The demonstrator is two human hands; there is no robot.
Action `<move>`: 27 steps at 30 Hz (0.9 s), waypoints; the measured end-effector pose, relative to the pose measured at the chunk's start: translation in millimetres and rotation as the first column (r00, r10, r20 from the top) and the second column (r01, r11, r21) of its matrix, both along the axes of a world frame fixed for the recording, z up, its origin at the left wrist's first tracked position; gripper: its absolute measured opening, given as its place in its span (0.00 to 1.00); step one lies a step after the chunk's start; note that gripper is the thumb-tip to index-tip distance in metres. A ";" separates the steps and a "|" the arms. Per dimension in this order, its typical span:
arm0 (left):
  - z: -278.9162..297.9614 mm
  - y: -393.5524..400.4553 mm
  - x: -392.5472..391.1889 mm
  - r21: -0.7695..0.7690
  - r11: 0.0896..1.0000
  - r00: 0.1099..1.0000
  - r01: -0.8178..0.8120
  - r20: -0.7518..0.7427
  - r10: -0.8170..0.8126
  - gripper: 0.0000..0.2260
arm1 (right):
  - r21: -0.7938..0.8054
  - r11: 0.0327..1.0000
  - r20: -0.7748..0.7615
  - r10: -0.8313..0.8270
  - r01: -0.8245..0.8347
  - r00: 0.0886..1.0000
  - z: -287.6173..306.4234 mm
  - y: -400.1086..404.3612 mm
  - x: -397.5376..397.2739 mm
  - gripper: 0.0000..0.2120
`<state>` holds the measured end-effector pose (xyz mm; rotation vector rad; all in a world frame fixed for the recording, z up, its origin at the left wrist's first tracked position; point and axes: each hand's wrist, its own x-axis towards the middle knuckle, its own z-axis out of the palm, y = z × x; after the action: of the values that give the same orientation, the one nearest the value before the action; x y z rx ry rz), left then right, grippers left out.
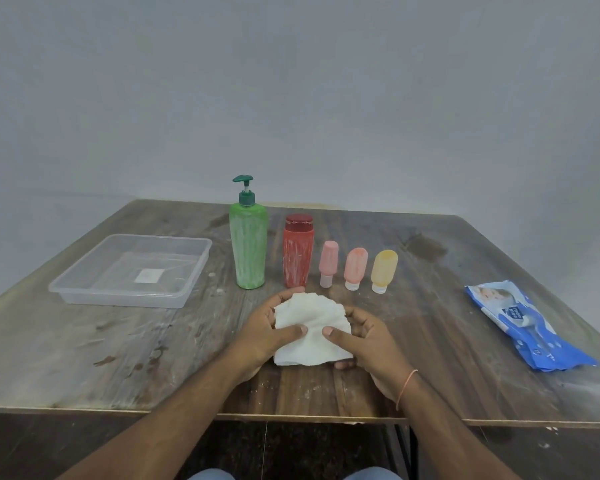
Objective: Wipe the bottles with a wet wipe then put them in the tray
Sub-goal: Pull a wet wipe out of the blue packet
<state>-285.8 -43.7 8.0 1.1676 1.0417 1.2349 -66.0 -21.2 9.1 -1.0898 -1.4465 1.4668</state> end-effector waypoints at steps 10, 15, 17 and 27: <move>-1.7 -1.0 0.0 -0.002 0.996 0.988 0.086 -0.127 -0.086 0.35 | -0.019 0.998 -0.207 -0.064 0.061 0.976 -7.6 5.7 10.8 0.11; -7.0 -1.5 0.1 0.050 0.996 0.996 -0.074 -0.053 0.076 0.15 | -0.036 0.997 -0.231 -0.073 0.067 0.970 -9.7 7.7 10.1 0.10; -8.2 -1.4 0.3 0.091 0.992 0.995 -0.090 -0.029 0.093 0.15 | -0.035 0.997 -0.229 -0.071 0.065 0.971 -10.9 7.6 9.3 0.11; -5.5 -0.3 1.8 0.059 0.986 0.988 -0.156 0.028 0.155 0.17 | -0.051 0.993 -0.200 -0.111 0.103 0.974 -11.5 7.8 6.9 0.16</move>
<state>-284.0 -44.0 2.5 1.1320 1.1015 1.4078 -59.1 -13.5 -2.4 -0.9953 -1.2037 1.4893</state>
